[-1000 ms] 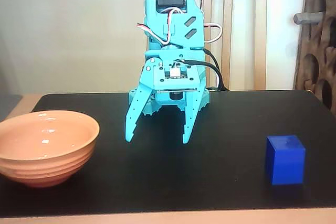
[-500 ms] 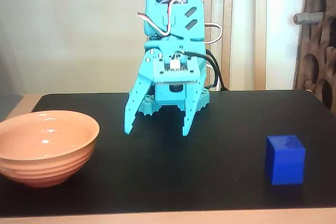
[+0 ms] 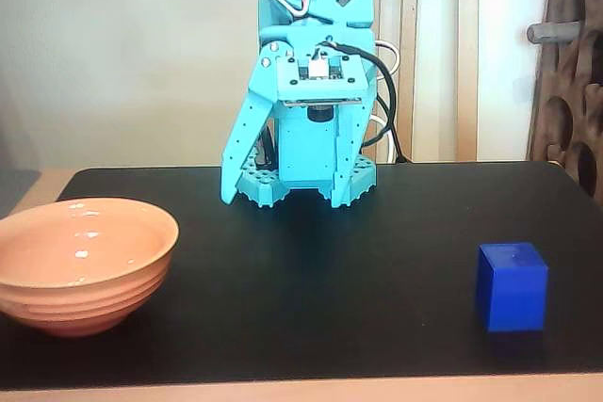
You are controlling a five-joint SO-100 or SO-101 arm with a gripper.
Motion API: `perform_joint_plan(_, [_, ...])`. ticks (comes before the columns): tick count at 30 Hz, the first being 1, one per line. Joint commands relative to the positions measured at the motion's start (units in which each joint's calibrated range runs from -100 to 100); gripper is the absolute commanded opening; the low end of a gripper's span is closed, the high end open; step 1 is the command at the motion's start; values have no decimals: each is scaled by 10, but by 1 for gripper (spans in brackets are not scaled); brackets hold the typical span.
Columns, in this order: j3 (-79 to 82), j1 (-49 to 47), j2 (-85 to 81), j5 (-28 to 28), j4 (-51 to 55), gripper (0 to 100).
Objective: Place the blue cube in the orange bowl.
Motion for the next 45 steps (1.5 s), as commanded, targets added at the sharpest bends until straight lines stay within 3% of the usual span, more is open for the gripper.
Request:
perform_joint_plan(1, [-114, -9, 49, -1, -17, 33])
perform_joint_plan(20, [-343, -37, 261, -32, -19, 33])
perform_joint_plan(45, [-337, -211, 364, -109, -63, 33])
